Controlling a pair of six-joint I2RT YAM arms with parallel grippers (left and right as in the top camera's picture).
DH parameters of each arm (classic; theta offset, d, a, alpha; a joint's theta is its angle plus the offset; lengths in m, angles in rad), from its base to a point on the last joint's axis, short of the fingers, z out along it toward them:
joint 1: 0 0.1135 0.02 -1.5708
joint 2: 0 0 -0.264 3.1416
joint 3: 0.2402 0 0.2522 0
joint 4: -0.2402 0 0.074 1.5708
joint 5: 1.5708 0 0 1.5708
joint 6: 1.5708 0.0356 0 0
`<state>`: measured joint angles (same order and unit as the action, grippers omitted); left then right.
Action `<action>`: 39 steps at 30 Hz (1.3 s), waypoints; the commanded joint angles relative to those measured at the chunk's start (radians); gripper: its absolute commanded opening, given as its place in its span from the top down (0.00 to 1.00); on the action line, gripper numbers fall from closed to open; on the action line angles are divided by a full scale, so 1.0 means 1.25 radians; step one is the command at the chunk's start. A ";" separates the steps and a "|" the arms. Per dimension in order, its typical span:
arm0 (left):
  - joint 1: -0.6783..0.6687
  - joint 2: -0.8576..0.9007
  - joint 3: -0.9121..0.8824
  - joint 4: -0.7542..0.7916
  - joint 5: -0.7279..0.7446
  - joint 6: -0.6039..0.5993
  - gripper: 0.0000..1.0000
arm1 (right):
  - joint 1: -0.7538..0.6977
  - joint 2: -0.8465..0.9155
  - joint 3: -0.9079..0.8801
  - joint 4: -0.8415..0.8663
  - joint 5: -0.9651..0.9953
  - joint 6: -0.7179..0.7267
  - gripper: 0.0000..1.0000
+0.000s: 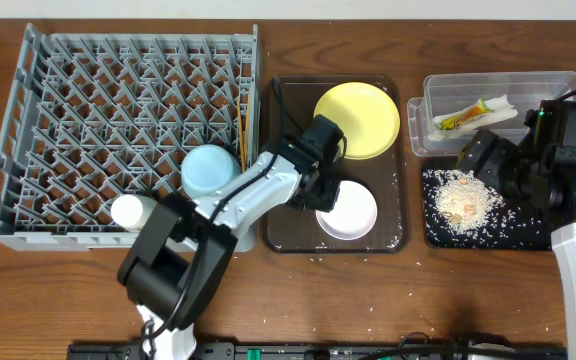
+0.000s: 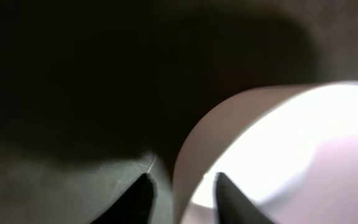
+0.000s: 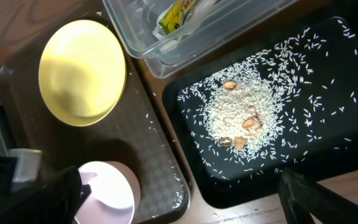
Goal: Sort waste into correct bins and load items into the dishwasher
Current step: 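Grasp rim of white bowl on brown tray with left gripper, then carry white bowl into rack and set it down with left gripper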
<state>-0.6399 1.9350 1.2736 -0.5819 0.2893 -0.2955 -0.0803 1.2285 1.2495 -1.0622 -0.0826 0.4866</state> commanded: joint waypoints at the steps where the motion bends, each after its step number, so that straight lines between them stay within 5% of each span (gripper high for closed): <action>1: 0.002 0.031 -0.011 -0.003 0.032 0.024 0.87 | 0.007 -0.004 -0.002 -0.001 -0.004 -0.004 0.01; 10: 0.051 -0.100 0.072 -0.129 -0.037 0.023 0.93 | 0.007 -0.004 -0.002 -0.003 -0.004 -0.004 0.01; 16: 0.159 -0.334 0.111 -0.267 -0.529 0.033 0.93 | 0.007 -0.004 -0.002 -0.003 -0.003 -0.004 0.01; 18: 0.200 -0.396 0.111 -0.310 -0.810 0.085 0.93 | 0.007 -0.004 -0.002 -0.003 -0.003 -0.004 0.01; 22: 0.280 -0.398 0.110 -0.325 -1.103 0.230 0.93 | 0.007 -0.004 -0.002 -0.005 -0.003 -0.004 0.01; 31: 0.459 -0.340 0.101 -0.241 -1.106 0.294 0.93 | 0.007 -0.004 -0.002 -0.004 -0.003 -0.004 0.01; 39: 0.481 -0.242 0.049 -0.142 -1.177 0.292 0.93 | 0.007 -0.004 -0.002 -0.004 -0.003 -0.004 0.01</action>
<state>-0.0391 1.5734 1.3636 -0.7834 -1.0790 0.0601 -0.0803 1.2285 1.2495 -1.0653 -0.0826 0.4866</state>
